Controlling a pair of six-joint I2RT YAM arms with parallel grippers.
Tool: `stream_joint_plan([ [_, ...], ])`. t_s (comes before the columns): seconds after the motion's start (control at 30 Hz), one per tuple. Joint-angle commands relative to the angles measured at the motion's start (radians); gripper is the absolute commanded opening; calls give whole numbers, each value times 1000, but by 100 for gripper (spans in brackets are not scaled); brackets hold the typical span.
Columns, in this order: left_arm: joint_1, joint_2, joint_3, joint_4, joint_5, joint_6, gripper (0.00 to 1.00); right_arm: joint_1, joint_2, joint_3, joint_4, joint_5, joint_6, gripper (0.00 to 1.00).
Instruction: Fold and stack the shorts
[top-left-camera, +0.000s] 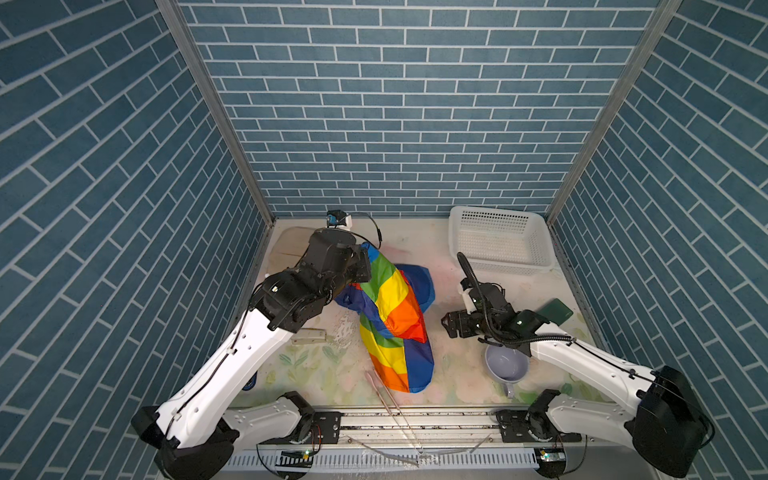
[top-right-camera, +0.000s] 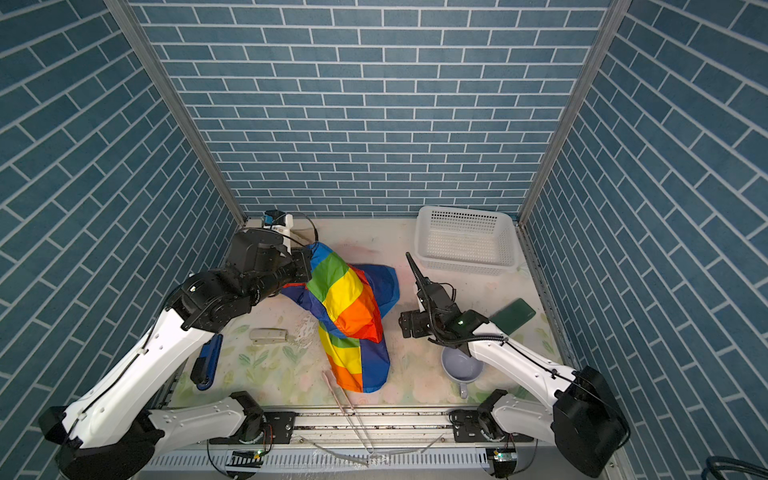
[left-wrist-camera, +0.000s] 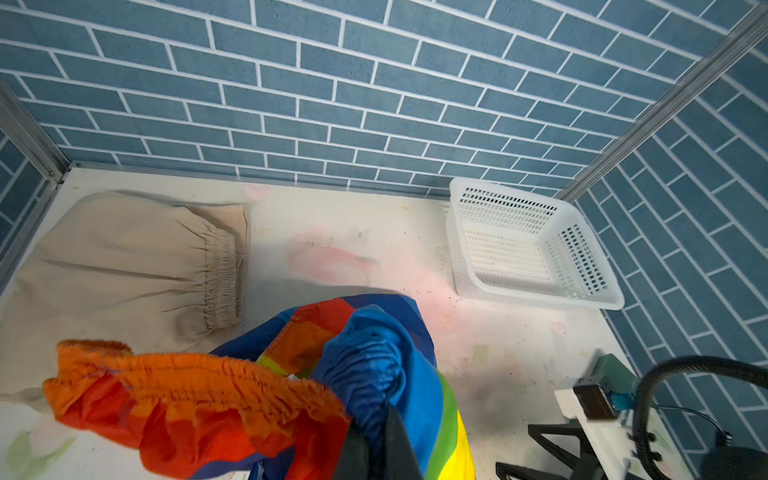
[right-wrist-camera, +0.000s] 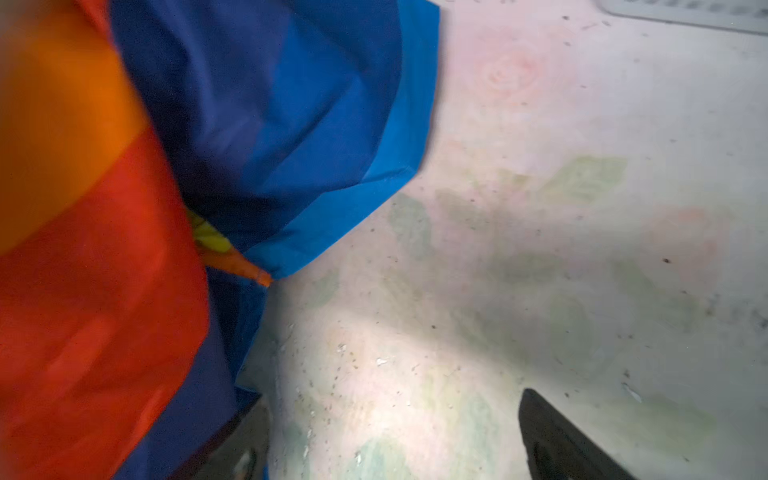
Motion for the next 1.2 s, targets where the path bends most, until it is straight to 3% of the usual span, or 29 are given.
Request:
stream_joint_plan([
  [0.0,-1,31,67,-10,-16,28,0,36,-64,-1,36,-21,-49,91],
  [0.3,0,187,288,-67,-85,78,0,150,-223,-51,-17,-121,-12,85],
  [0.57,25,265,396,-115,-106,83,0,313,-173,-70,-43,-221,66,83],
  [0.7,45,288,426,-129,-100,80,0,333,-148,-172,158,-351,193,90],
  [0.87,48,300,455,-135,-92,78,0,331,-68,-283,412,-341,313,98],
  [1.0,48,302,474,-148,-92,78,0,319,64,-248,545,-351,328,98],
  [1.17,48,299,473,-147,-90,78,0,260,232,-165,665,-474,329,98],
])
